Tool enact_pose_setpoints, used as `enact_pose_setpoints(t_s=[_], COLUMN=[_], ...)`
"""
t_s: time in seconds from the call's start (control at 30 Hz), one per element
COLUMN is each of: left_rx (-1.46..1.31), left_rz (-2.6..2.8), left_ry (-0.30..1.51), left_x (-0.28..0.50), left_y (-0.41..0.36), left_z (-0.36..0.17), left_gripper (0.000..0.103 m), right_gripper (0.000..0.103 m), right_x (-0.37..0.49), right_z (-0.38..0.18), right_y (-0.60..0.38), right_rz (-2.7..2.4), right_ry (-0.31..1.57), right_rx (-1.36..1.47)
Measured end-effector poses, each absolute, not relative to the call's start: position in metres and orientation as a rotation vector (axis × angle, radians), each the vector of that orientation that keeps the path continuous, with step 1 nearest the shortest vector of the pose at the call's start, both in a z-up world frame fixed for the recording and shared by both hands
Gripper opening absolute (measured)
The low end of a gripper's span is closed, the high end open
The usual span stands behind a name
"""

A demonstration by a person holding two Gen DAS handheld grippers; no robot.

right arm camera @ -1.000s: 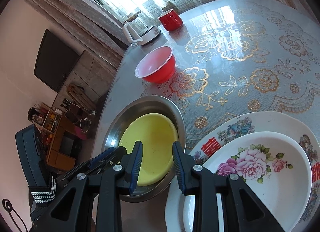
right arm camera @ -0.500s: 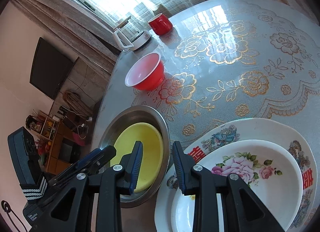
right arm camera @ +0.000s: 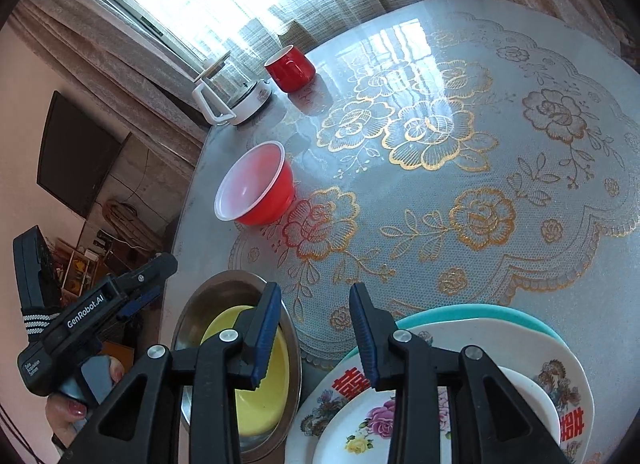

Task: Organize plates and bowls
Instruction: 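Move both grippers to the red-and-white bowl and close them on its rim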

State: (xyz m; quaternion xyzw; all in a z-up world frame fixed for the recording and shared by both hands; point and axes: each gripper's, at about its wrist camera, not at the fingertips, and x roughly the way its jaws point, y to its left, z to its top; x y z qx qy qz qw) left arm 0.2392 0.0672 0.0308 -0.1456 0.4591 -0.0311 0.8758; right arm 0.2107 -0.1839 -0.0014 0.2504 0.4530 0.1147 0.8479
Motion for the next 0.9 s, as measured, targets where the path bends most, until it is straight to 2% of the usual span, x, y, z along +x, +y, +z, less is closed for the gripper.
enact_pose_setpoints(t_s=[0.27,0.4,0.43,0.57,0.63,0.73,0.9], left_rx=[-0.384,-0.366,-0.364,-0.400,-0.418,-0.433,-0.440], left_rz=[-0.064,-0.054,-0.051,-0.064,-0.069,-0.077,-0.090], left_ry=[1.021,1.044,1.055,1.097,1.111,1.132,1.143], left_x=[0.304,0.325,0.329,0.339,0.342,0.346,0.348], left_y=[0.073,0.071,0.071,0.075,0.077,0.078,0.076], left_z=[0.017,0.007,0.003,-0.012,-0.016,-0.022,-0.027], left_gripper=[0.074,0.068,0.061,0.050,0.040,0.030,0.023], right_gripper=[0.036,0.036,0.036,0.036,0.036,0.036,0.036], right_x=[0.227,0.243,0.248,0.273,0.286,0.305,0.334], right_z=[-0.010,-0.011,-0.010,-0.006,-0.004,-0.003,-0.010], right_y=[-0.182,-0.181,-0.180,-0.173,-0.169,-0.159,-0.144], right_rz=[0.231,0.232,0.232,0.245,0.245,0.263,0.273], right_ry=[0.988,1.010,1.012,1.021,1.025,1.029,1.047], right_rx=[0.532,0.532,0.530,0.515,0.505,0.494,0.501])
